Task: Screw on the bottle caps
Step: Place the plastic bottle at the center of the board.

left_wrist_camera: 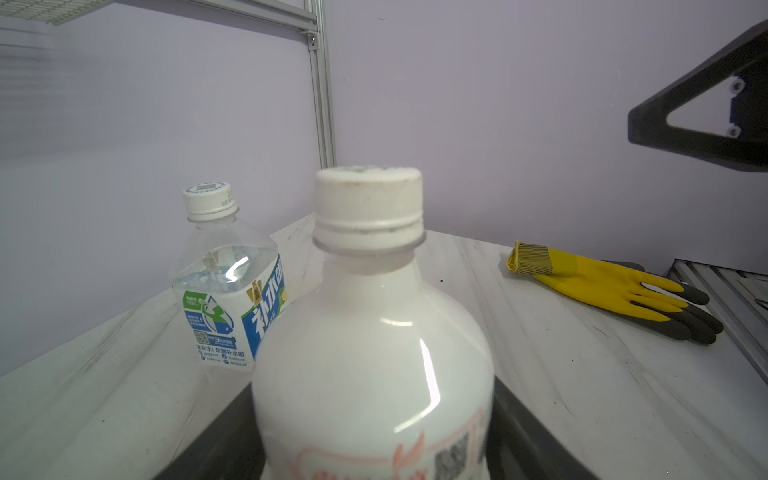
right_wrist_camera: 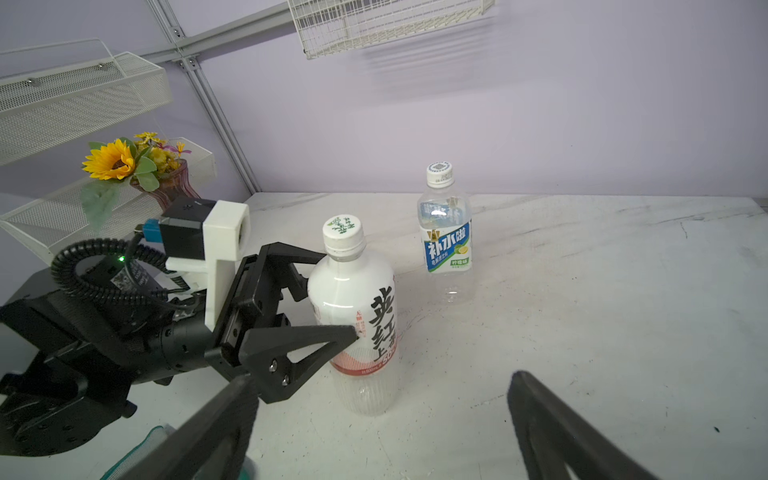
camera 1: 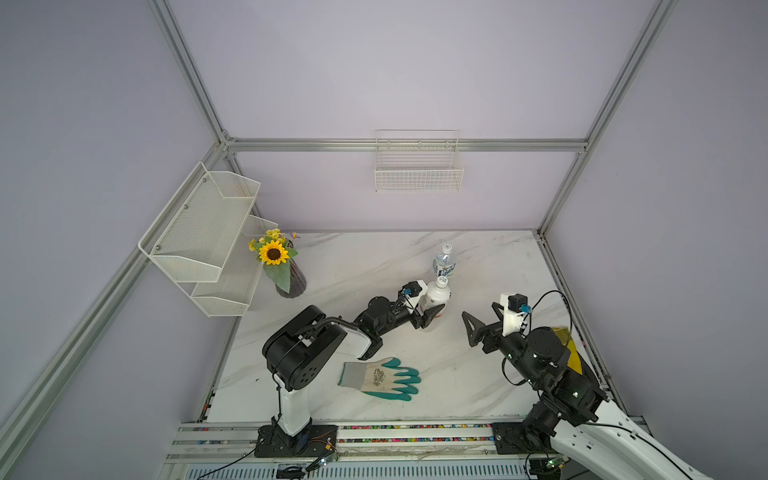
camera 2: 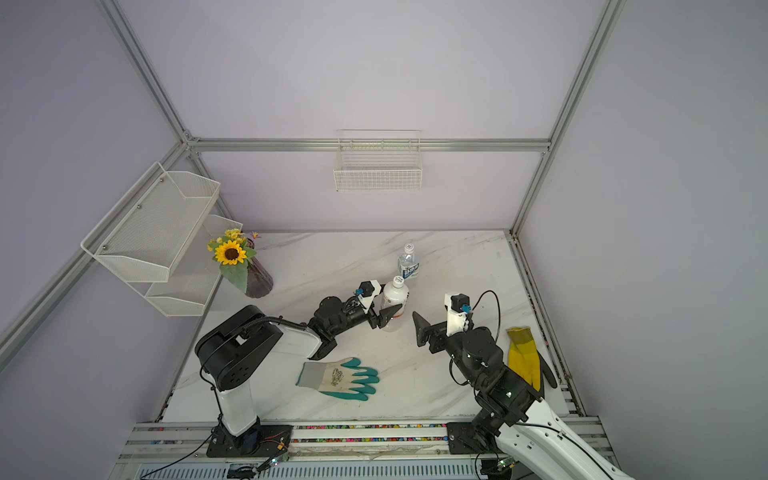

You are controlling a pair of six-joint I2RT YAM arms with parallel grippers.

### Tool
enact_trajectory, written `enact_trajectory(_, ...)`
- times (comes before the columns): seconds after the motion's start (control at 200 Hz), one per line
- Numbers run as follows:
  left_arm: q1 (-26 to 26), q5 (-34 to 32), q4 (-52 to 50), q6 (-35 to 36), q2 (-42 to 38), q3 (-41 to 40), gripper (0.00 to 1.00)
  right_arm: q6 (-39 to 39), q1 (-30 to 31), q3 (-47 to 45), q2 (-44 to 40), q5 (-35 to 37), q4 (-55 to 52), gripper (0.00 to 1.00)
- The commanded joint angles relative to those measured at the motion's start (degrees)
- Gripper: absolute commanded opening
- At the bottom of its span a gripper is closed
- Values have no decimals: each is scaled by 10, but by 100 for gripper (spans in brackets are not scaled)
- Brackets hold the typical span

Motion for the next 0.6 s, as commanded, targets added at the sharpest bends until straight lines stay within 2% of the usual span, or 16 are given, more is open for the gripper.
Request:
enact_trajectory(0.0,2,15,65,7,4,-7,77,5,0,-4,-10,-8,11,97)
enact_trajectory(0.33,5,12,73,3,-11,-23,87,0,1,-2,10,-14,11,97)
enact_trajectory(0.595,5,15,73,-1,-19,-26,91,6,1,-8,16,-19,17,97)
